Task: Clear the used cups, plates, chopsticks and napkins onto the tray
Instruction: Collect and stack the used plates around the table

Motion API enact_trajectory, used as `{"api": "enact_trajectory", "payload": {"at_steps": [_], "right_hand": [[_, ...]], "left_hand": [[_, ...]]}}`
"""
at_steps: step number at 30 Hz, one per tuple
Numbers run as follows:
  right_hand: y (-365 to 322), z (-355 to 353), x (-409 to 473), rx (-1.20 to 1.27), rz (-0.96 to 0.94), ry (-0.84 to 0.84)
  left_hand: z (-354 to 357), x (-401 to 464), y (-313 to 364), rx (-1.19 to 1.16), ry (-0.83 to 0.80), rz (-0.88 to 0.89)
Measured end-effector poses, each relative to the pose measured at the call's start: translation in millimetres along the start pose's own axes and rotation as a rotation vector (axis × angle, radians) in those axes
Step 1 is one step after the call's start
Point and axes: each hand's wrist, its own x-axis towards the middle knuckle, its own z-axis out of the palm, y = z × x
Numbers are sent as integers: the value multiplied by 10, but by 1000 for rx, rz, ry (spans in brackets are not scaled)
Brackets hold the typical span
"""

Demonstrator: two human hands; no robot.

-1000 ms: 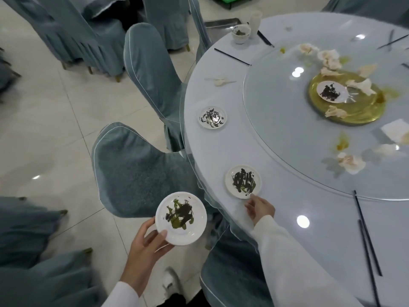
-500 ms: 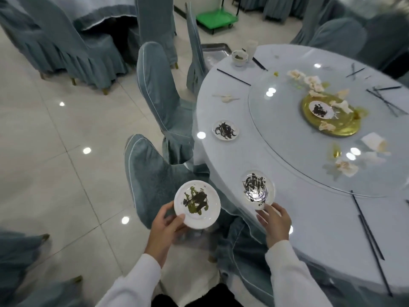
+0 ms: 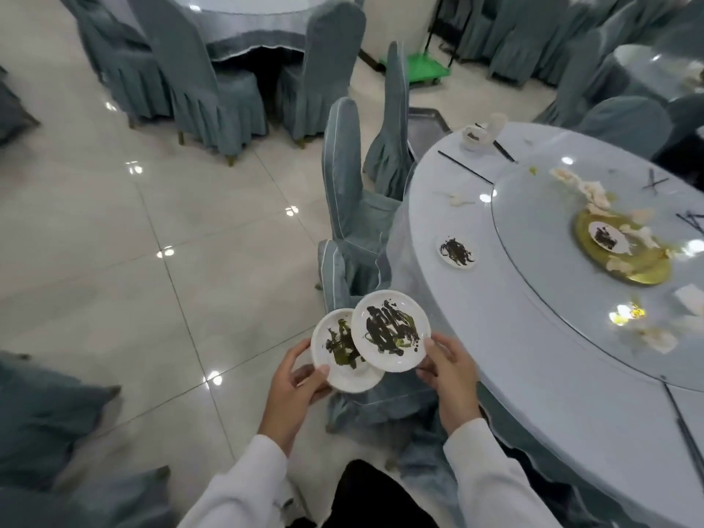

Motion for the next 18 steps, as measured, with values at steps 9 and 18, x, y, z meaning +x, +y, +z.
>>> {"api": "enact_trajectory", "payload": {"at_steps": [9, 18], "right_hand": [[-35, 1036, 95, -22, 12, -125], [-68, 2218, 634, -158, -24, -337]], "left_hand": [[-703, 151, 393, -58, 56, 62], [-1076, 775, 937, -34, 91, 99]]}}
